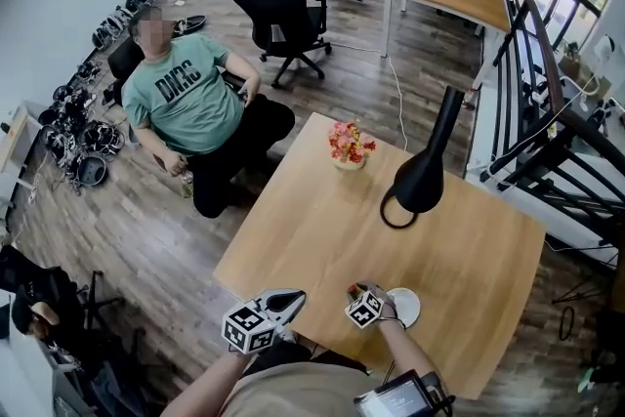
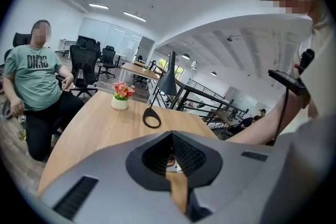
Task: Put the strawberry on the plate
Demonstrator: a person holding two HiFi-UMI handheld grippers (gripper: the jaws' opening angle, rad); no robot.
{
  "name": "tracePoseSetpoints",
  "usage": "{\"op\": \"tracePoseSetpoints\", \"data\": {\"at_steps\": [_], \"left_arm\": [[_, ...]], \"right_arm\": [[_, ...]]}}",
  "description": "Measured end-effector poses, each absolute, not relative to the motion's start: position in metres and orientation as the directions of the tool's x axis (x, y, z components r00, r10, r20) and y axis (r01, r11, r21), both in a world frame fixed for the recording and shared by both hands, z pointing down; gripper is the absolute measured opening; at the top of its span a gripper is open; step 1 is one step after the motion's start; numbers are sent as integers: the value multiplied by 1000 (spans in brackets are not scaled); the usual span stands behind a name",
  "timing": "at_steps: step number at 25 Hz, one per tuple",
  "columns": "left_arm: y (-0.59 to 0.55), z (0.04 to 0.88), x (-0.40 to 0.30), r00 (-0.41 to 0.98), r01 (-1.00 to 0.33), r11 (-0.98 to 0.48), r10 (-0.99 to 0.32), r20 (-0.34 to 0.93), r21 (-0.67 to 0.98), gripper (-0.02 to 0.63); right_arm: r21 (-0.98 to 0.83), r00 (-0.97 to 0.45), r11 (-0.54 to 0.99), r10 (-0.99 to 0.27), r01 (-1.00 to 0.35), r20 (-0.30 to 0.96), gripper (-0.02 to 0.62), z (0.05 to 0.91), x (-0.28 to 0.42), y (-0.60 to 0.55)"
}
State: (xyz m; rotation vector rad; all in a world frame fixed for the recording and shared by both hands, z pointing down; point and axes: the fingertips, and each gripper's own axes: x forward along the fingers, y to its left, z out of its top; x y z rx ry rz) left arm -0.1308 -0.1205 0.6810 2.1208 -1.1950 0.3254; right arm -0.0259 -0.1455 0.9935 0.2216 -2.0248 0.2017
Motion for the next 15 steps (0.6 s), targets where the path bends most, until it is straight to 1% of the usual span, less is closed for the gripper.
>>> {"op": "tracePoseSetpoints", "data": {"at_steps": [4,13,14,15], "left_arm": [[-119,680,-136,539,-835,-340,-667,514,433,5],[-112,684,-144,534,-837,-327,-668,518,439,5],[-111,684,-145,534,-836,-328,-668,518,440,5],[-111,684,-146,535,-836,-329,-668,518,440,5]], "right_arm": [[-69,-435,970,-41,-234,899,123,1000,-29,-147],[-76,-439,969,-37,-236,898,123,1004,-38,-152],[-71,-437,969,-42,-238,899,124,1005,-39,-153],[-67,-432,967,-47,-244,901,145,1007,-39,-154]]}}
